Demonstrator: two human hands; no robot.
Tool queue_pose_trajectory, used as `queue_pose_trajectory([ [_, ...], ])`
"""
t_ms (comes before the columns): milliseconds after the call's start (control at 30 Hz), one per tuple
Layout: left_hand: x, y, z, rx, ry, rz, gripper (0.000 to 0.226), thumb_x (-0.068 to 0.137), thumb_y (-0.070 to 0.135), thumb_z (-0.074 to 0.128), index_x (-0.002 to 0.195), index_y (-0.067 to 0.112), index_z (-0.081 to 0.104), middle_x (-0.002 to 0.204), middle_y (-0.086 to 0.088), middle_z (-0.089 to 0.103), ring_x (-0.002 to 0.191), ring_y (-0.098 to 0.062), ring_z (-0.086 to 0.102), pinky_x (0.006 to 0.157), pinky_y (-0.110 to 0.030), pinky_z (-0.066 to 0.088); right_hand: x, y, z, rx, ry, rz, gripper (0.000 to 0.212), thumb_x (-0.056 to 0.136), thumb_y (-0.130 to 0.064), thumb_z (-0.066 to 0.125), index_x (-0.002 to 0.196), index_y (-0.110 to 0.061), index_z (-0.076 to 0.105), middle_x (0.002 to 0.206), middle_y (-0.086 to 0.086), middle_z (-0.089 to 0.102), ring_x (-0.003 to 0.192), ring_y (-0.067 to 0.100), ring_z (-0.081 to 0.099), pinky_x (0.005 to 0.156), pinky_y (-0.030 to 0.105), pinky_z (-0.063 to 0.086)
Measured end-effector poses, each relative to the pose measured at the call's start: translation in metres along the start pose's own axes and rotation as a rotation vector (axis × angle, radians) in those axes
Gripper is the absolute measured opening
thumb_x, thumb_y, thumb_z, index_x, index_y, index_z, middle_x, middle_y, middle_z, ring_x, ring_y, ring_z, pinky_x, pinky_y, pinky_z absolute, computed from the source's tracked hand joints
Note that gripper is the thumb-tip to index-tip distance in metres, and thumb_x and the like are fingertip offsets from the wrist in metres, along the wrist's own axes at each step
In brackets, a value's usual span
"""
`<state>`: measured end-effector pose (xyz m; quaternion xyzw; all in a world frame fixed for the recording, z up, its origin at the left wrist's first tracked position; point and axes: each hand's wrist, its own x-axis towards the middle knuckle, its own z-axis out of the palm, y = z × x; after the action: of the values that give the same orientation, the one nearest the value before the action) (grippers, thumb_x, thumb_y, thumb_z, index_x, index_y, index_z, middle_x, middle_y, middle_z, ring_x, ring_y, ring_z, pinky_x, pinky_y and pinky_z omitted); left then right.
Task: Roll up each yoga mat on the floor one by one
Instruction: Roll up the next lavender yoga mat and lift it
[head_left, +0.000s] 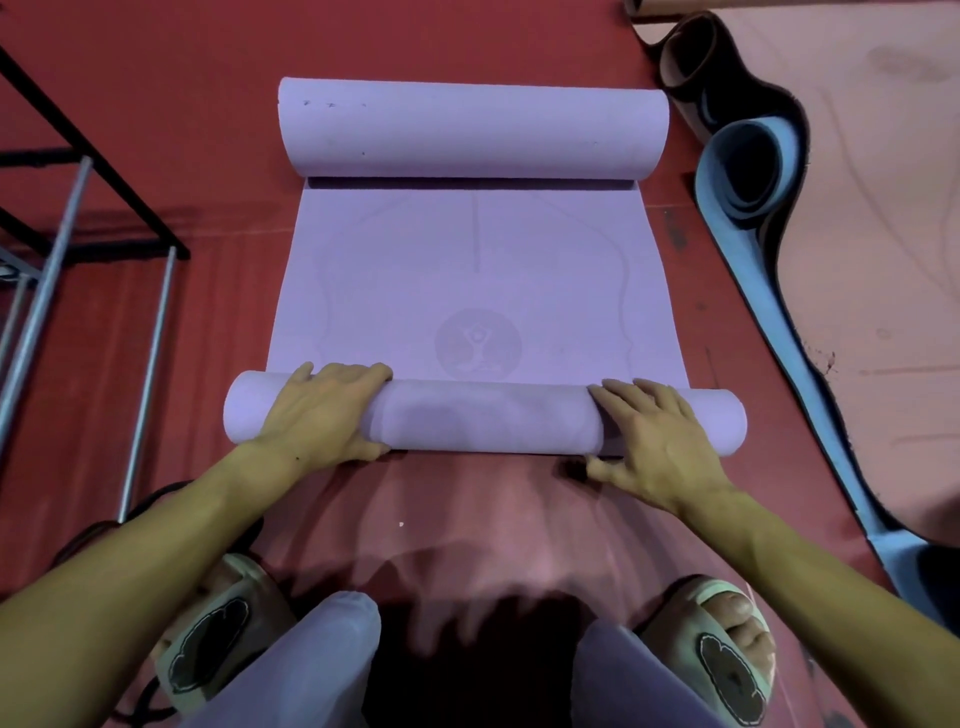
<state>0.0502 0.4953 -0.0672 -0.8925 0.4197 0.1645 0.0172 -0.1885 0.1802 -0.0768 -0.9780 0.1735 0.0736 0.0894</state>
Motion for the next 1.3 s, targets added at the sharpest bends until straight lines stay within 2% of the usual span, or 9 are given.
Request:
queue_pose_trajectory([
  [133,0.0,-0.004,0.003,0.112,0.084,-0.04,0.094,0.055,0.067,0.086,0.138,0.037,0.052,0.126,-0.005,0.054,0.109,-0.033,0.055,0.096,-0.049,0.045,0.001,0.007,0.01,-0.036,0.072,-0.004,0.097,0.071,-0.067,0.073,0.154,-0.023,0.049,0.145,0.021,0.045,0.125,0.045,0.046,0.108,0.058,0.043],
  [300,0.001,-0.001,0.008,0.203,0.089,-0.055,0.103,0.057,0.063,0.092,0.144,0.033,0.046,0.127,-0.004,0.054,0.108,-0.033,0.056,0.097,-0.05,0.044,0.008,0.019,0.015,-0.024,0.086,-0.069,0.105,0.07,-0.055,0.089,0.159,-0.026,0.042,0.139,0.014,0.053,0.124,0.037,0.051,0.114,0.054,0.038],
  [467,0.008,0.002,-0.001,0.218,0.051,-0.053,0.095,0.058,0.064,0.091,0.138,0.029,0.05,0.119,-0.003,0.061,0.101,-0.031,0.063,0.086,-0.043,0.048,0.013,0.025,0.009,-0.019,0.104,-0.108,0.083,0.073,-0.05,0.085,0.142,-0.014,0.055,0.134,0.005,0.063,0.122,0.032,0.058,0.11,0.048,0.041],
  [600,0.008,0.001,-0.008,0.15,-0.031,-0.059,0.094,0.06,0.064,0.09,0.139,0.034,0.049,0.12,0.001,0.061,0.103,-0.028,0.064,0.083,-0.039,0.048,0.019,0.029,-0.001,-0.023,-0.013,-0.105,0.084,0.068,-0.063,0.082,0.136,-0.021,0.056,0.126,-0.002,0.066,0.116,0.029,0.06,0.102,0.047,0.046],
  [800,-0.005,-0.002,-0.019,0.01,-0.216,-0.079,0.091,0.059,0.064,0.087,0.14,0.049,0.047,0.118,0.012,0.06,0.109,-0.018,0.065,0.083,-0.034,0.048,0.009,0.027,-0.008,-0.03,-0.173,-0.119,0.089,0.064,-0.08,0.065,0.139,-0.034,0.055,0.126,-0.009,0.066,0.112,0.022,0.06,0.093,0.044,0.048],
  [933,-0.018,-0.004,-0.016,-0.067,-0.299,-0.1,0.079,0.055,0.062,0.082,0.128,0.055,0.053,0.102,0.018,0.063,0.096,-0.012,0.067,0.084,-0.037,0.055,-0.004,0.027,-0.006,-0.005,-0.268,-0.136,0.092,0.064,-0.086,0.062,0.145,-0.044,0.051,0.13,-0.016,0.064,0.115,0.017,0.06,0.094,0.043,0.051],
  [1033,-0.023,-0.006,-0.01,-0.047,-0.355,-0.065,0.087,0.056,0.061,0.08,0.135,0.064,0.045,0.094,0.02,0.068,0.089,-0.009,0.067,0.074,-0.03,0.053,-0.008,0.027,-0.006,0.015,-0.371,-0.132,0.096,0.061,-0.087,0.062,0.148,-0.048,0.047,0.133,-0.023,0.062,0.12,0.01,0.058,0.096,0.04,0.051],
  [1100,-0.024,-0.007,-0.007,-0.042,-0.381,-0.047,0.089,0.058,0.062,0.08,0.138,0.065,0.041,0.098,0.021,0.069,0.094,-0.01,0.067,0.074,-0.029,0.049,-0.006,0.027,-0.009,0.044,-0.423,-0.121,0.096,0.06,-0.087,0.062,0.148,-0.052,0.045,0.134,-0.026,0.061,0.122,0.008,0.056,0.097,0.04,0.051],
  [1300,-0.018,-0.009,-0.01,-0.077,-0.393,-0.083,0.087,0.062,0.057,0.085,0.138,0.066,0.041,0.111,0.023,0.069,0.103,-0.011,0.068,0.086,-0.032,0.053,0.005,0.027,-0.018,0.049,-0.507,-0.133,0.093,0.064,-0.086,0.062,0.15,-0.06,0.036,0.138,-0.031,0.057,0.128,0.006,0.054,0.096,0.044,0.053],
])
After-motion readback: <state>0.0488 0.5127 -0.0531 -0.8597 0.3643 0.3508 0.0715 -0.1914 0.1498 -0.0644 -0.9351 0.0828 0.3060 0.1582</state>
